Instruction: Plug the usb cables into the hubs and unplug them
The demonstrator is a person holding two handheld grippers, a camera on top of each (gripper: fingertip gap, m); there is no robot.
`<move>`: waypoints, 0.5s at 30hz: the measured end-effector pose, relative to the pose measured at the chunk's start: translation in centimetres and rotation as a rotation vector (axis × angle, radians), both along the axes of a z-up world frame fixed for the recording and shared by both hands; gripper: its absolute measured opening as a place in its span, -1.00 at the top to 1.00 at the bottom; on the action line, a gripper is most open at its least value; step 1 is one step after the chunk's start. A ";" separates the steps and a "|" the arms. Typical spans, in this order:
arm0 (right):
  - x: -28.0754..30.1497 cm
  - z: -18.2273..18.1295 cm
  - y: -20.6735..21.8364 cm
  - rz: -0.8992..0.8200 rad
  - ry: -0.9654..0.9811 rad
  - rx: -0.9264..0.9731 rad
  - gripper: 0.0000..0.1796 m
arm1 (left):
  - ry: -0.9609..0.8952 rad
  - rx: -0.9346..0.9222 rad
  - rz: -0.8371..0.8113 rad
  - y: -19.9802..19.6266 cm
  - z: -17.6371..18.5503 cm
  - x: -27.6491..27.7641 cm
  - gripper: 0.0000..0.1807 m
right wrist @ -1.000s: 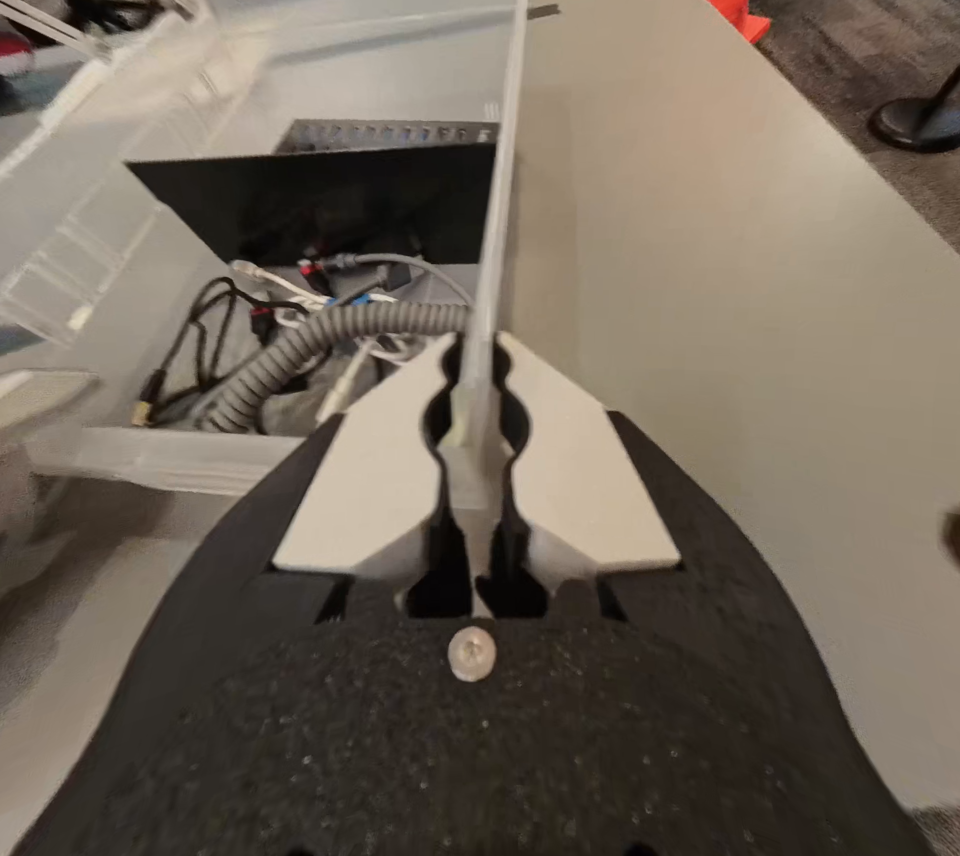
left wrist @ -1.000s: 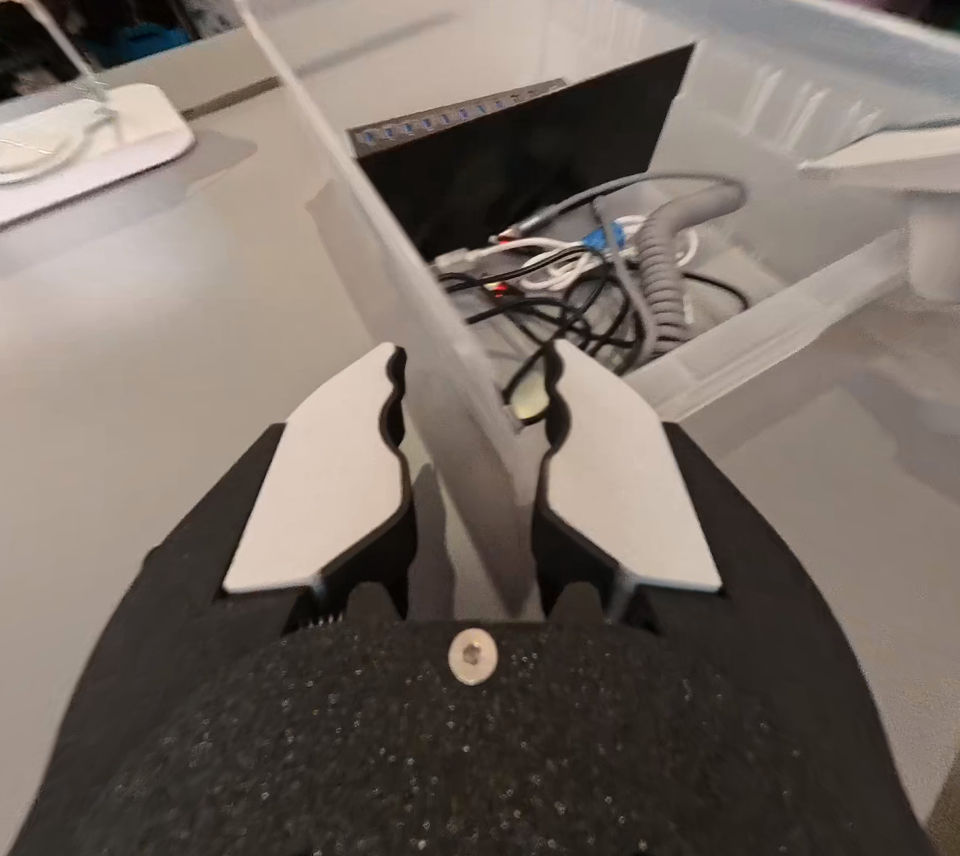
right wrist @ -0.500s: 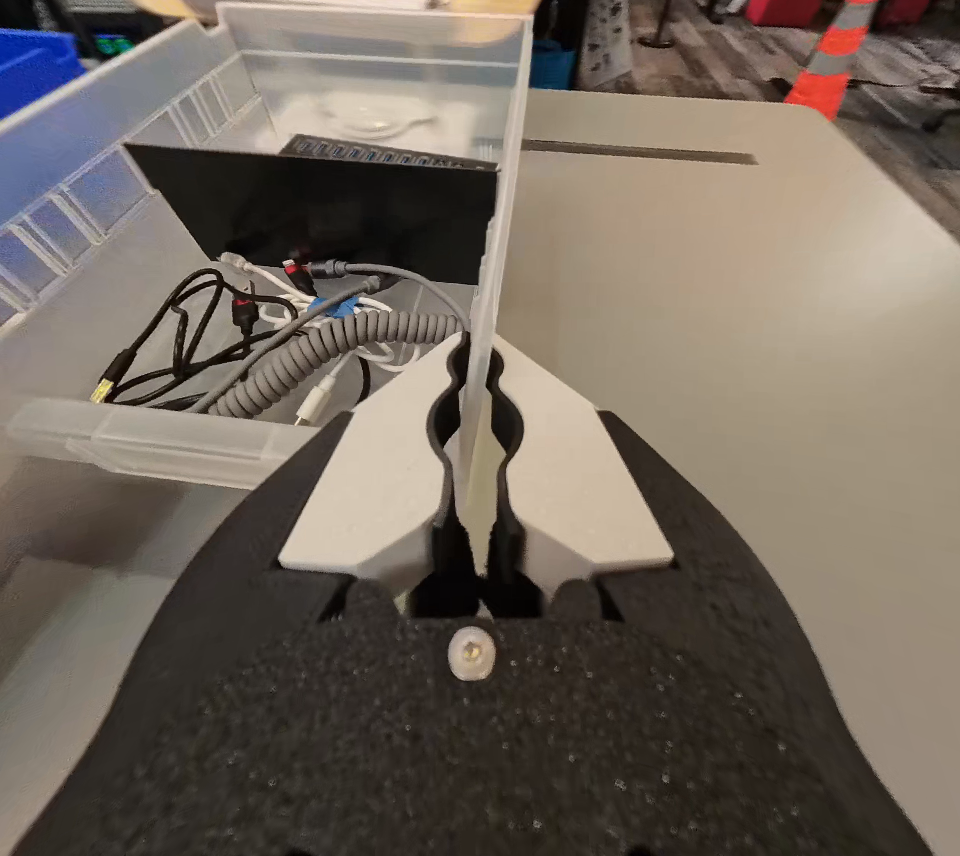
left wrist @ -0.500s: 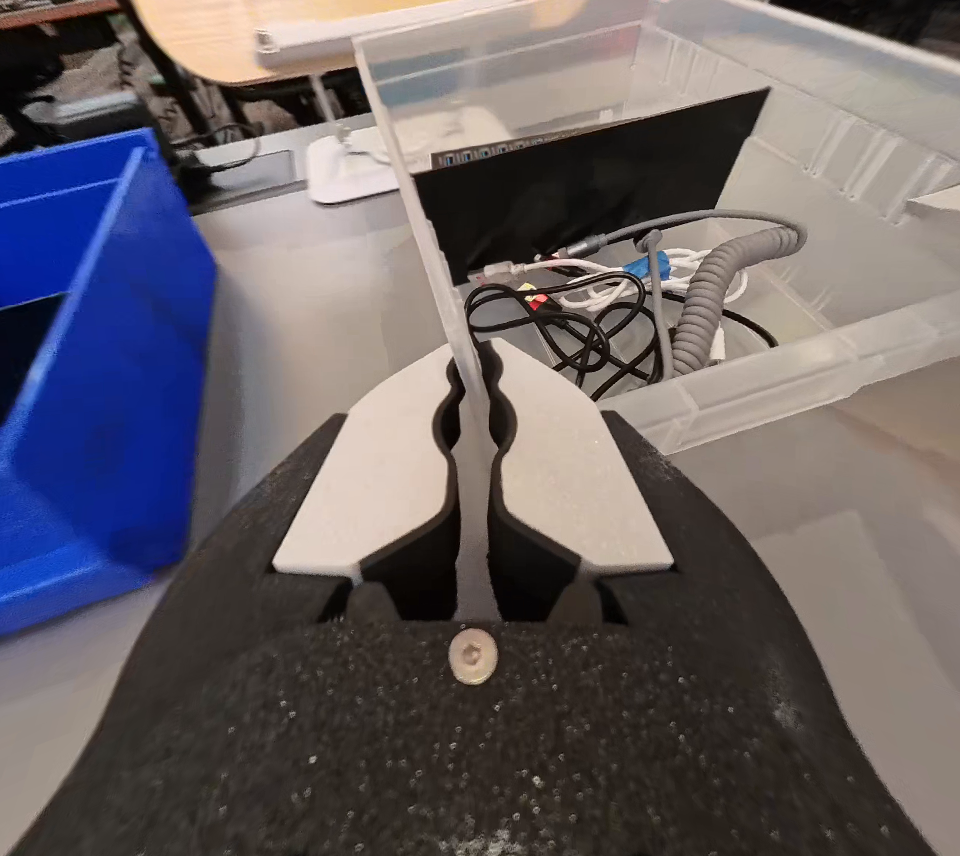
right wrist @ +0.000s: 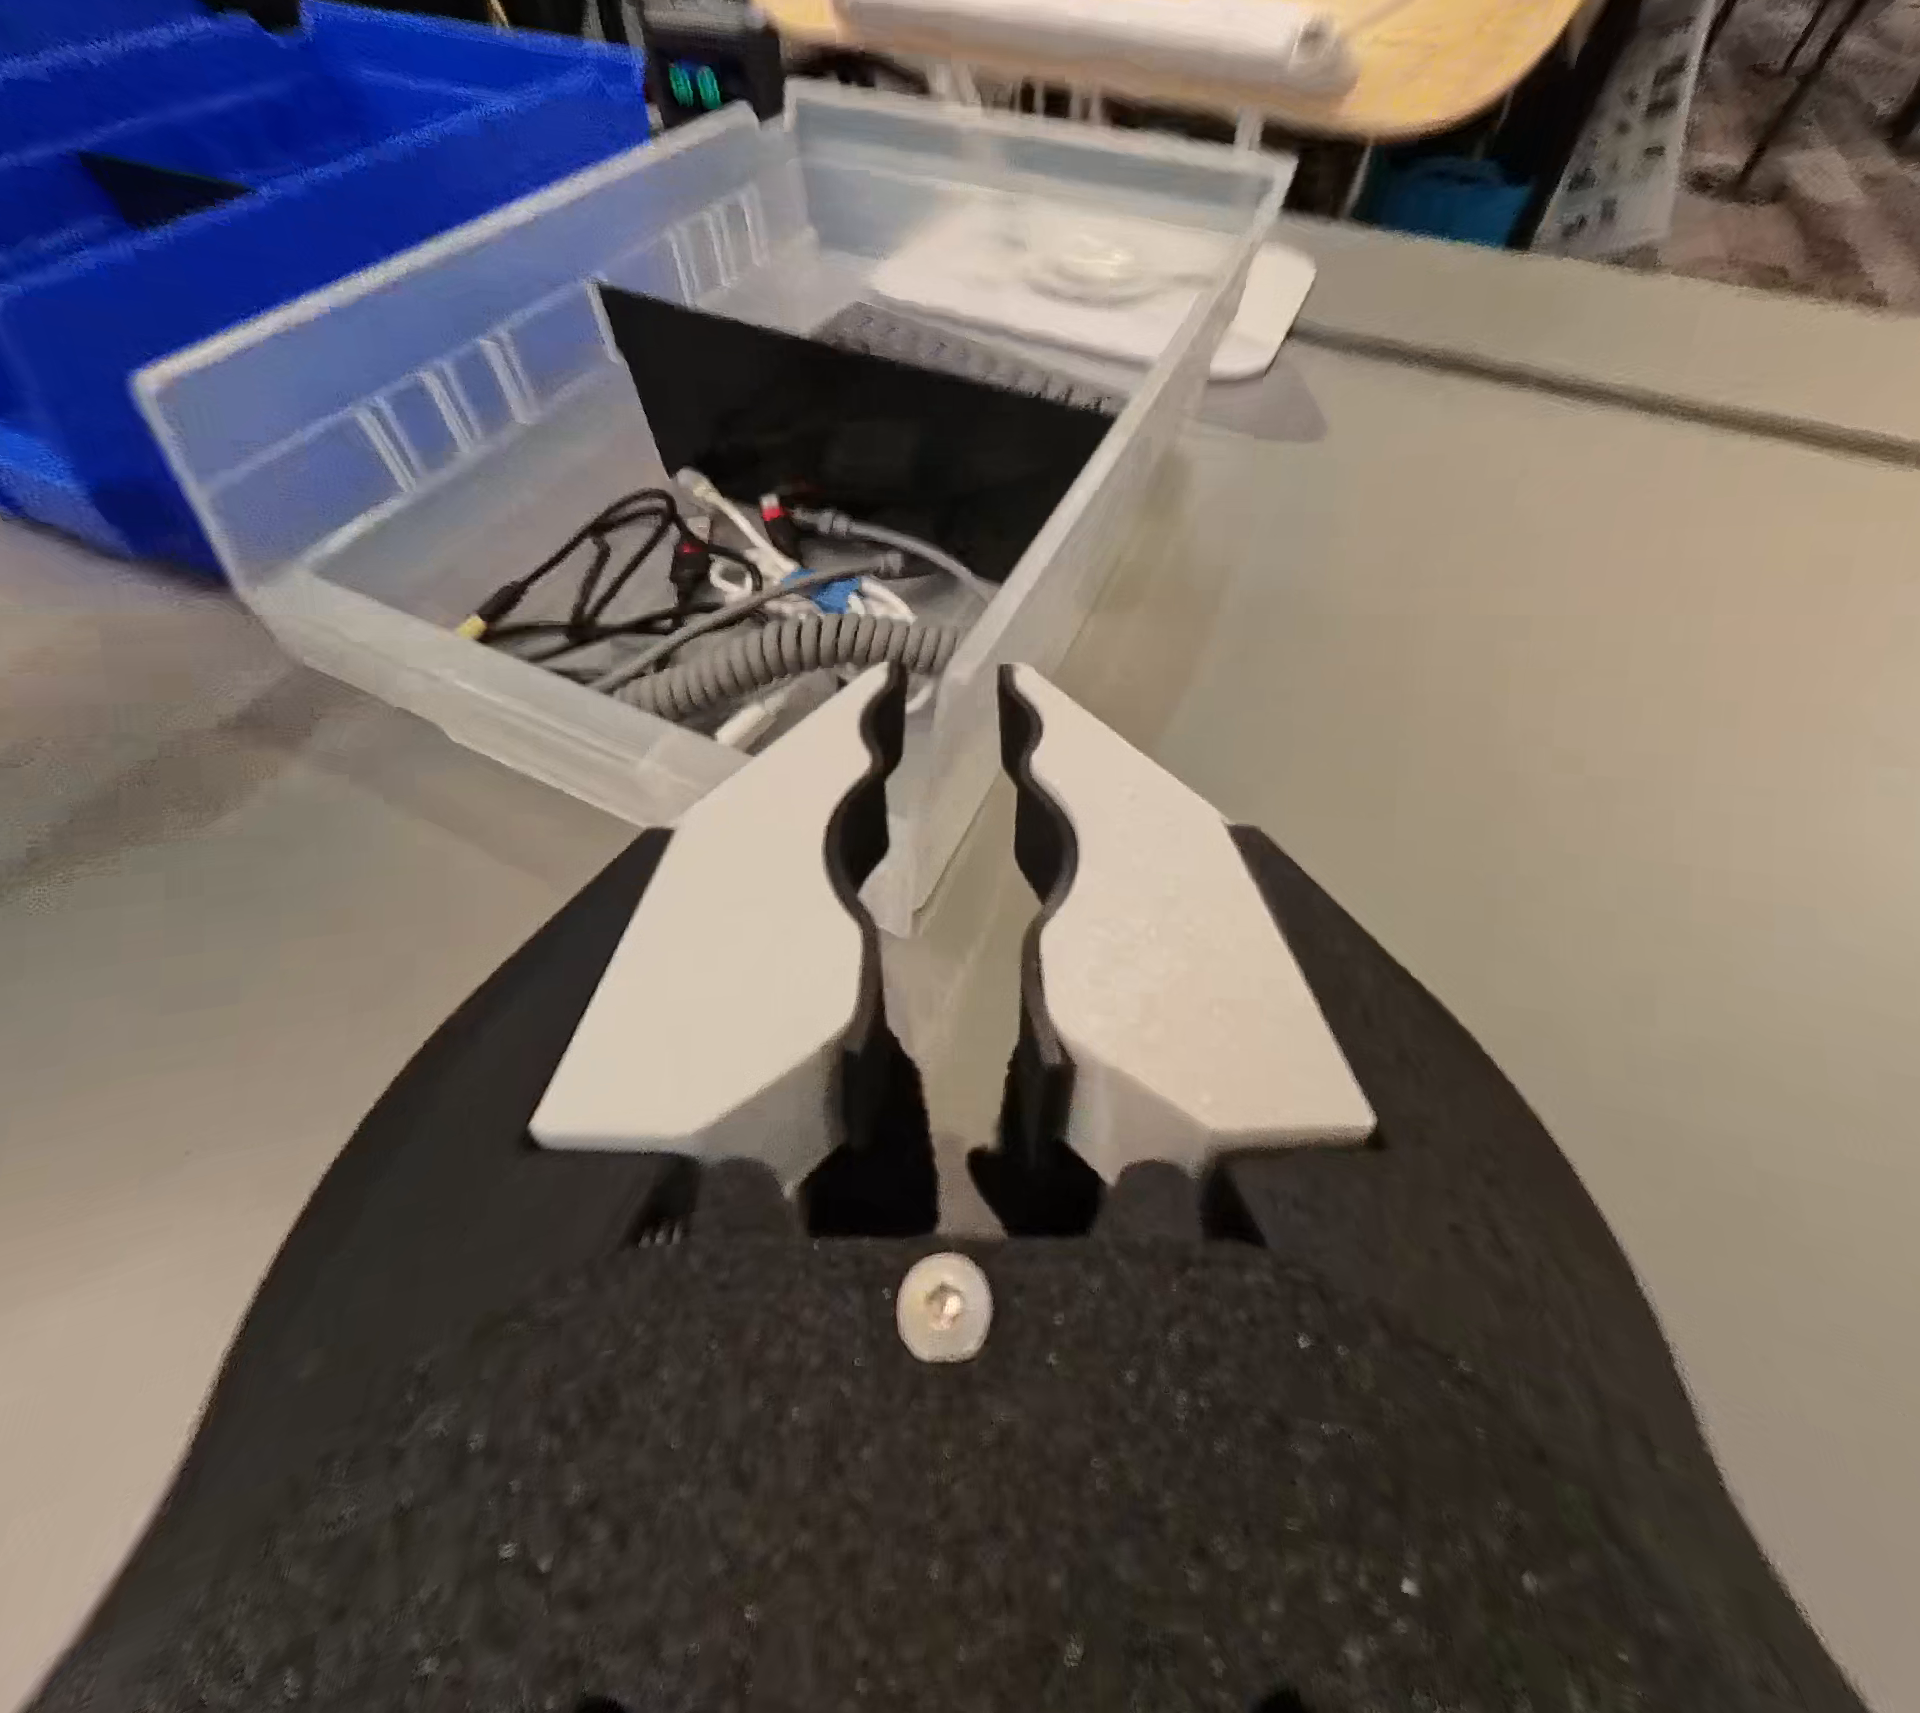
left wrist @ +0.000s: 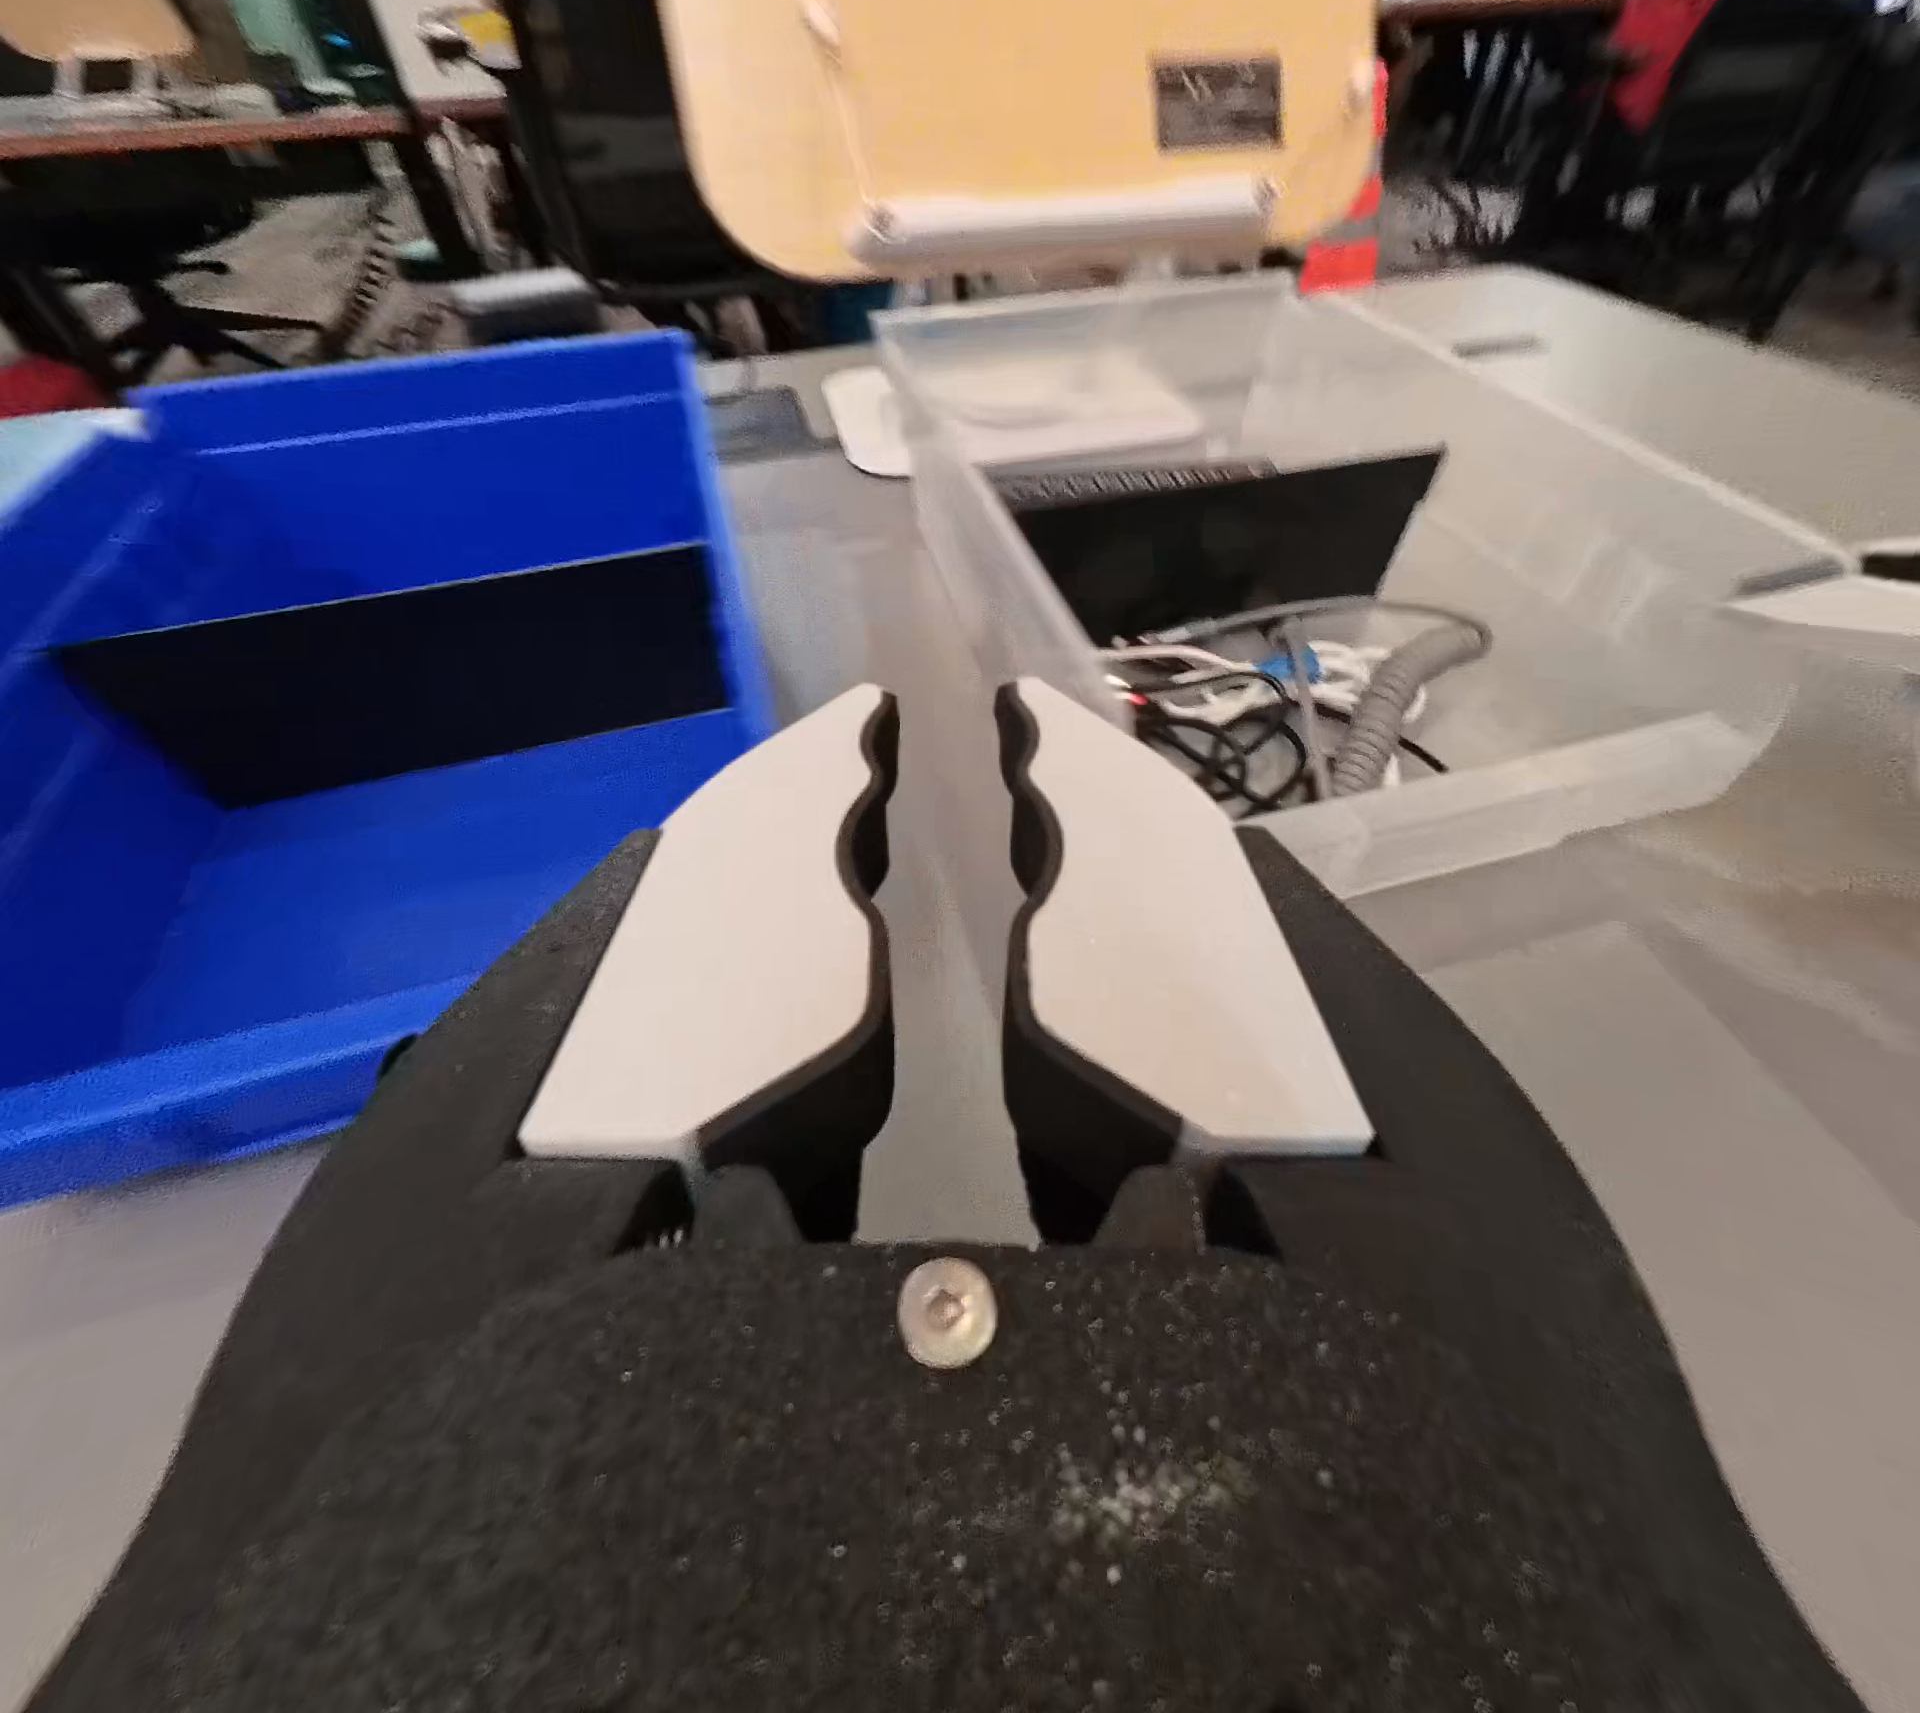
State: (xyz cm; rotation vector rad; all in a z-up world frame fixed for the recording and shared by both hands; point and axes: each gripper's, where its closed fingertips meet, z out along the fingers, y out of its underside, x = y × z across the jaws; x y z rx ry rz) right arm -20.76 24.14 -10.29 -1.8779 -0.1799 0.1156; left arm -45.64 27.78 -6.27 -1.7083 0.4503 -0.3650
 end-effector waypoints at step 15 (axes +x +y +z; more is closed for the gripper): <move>-18.5 1.1 -6.6 0.606 -0.107 0.053 0.87 | 0.063 -0.265 0.215 11.1 -6.1 -21.4 0.78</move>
